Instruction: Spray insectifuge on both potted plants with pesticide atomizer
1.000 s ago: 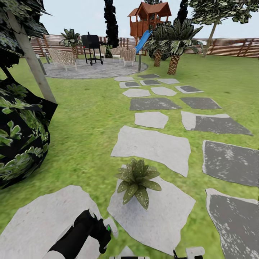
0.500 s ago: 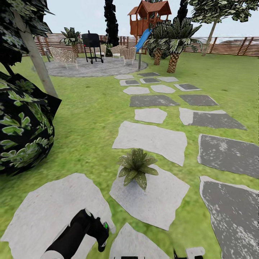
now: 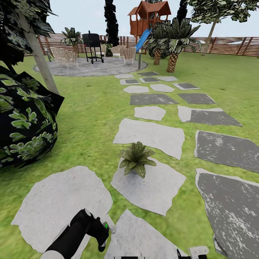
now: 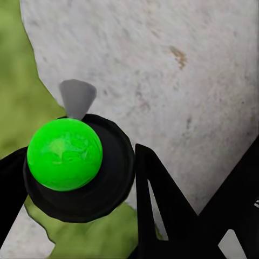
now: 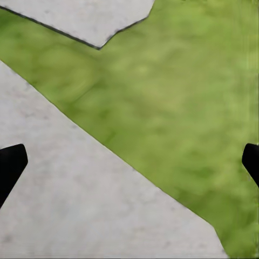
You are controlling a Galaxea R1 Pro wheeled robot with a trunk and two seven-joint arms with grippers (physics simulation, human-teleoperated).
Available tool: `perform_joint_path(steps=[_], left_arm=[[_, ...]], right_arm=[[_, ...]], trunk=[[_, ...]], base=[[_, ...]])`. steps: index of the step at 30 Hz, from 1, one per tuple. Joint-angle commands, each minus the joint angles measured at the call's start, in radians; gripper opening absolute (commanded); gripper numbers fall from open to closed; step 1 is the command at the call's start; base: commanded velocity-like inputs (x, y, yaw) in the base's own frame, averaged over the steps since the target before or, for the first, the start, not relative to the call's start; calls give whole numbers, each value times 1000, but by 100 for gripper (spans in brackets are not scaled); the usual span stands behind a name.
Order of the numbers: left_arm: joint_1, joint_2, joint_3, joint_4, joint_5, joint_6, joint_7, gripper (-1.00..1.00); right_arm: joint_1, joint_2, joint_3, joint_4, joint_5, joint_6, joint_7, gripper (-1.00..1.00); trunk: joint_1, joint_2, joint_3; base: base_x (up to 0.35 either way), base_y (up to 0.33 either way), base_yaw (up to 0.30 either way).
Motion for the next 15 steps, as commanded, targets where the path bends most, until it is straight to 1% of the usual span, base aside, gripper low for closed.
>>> perform_joint_path(steps=[1,2,3,5,6,7,8,9,10,11,12,14,15], left_arm=[[0,0,0,-2,-5,6,-6,-100],[0,0,0,-2,-5,6,-6,-100],[0,-1,0,-2,-5,6,-6,-100],[0,-1,3,-2,-5,7,-6,-100],[0,0,5,-2,-5,7,-5,-100],[0,1,9,-2,-6,8,-5,-100],[0,1,21,-2,-5,8,-4,-100],[0,2,31,-2,-5,7,-4,-100],[0,1,47,-2,-4,6,-5,-100],[-6,-1,58,-2,-4,6,-5,-100],[-11,-1,60,-2,-6,5,-6,-100],[-15,1,59,-1,-10,4,-8,-100],[-16,1,58,-2,-11,4,-9,-100]], right_arm=[[0,-12,11,-2,5,-1,-9,100],[-1,-21,10,-8,5,-1,-8,100],[-1,-34,10,-35,6,-1,-7,100],[-1,-44,11,-90,7,-1,-6,100],[-1,-55,13,-142,10,1,-3,100],[-1,-58,14,-171,15,1,0,100],[-1,-61,15,-212,39,3,15,100],[-1,-63,16,-235,69,4,34,100],[-1,-66,15,-267,138,6,77,100],[-1,-69,15,-302,242,12,134,100],[-3,-69,14,-320,310,27,169,100],[-16,-69,13,-343,376,72,212,100],[-27,-68,13,-356,389,93,232,100]], trunk=[[0,0,-1],[0,0,-1],[0,0,-1],[0,0,-1],[0,0,-1],[0,0,-1],[0,0,-1],[0,0,-1],[0,0,-1],[0,0,-1],[0,0,-1],[0,0,-1],[0,0,-1]], base=[[-12,0,0],[-7,0,0],[-3,0,0],[-1,0,0],[0,0,0],[0,0,0],[0,0,0],[0,0,0],[0,0,0],[0,0,0],[0,0,0],[0,0,0],[0,0,0]])
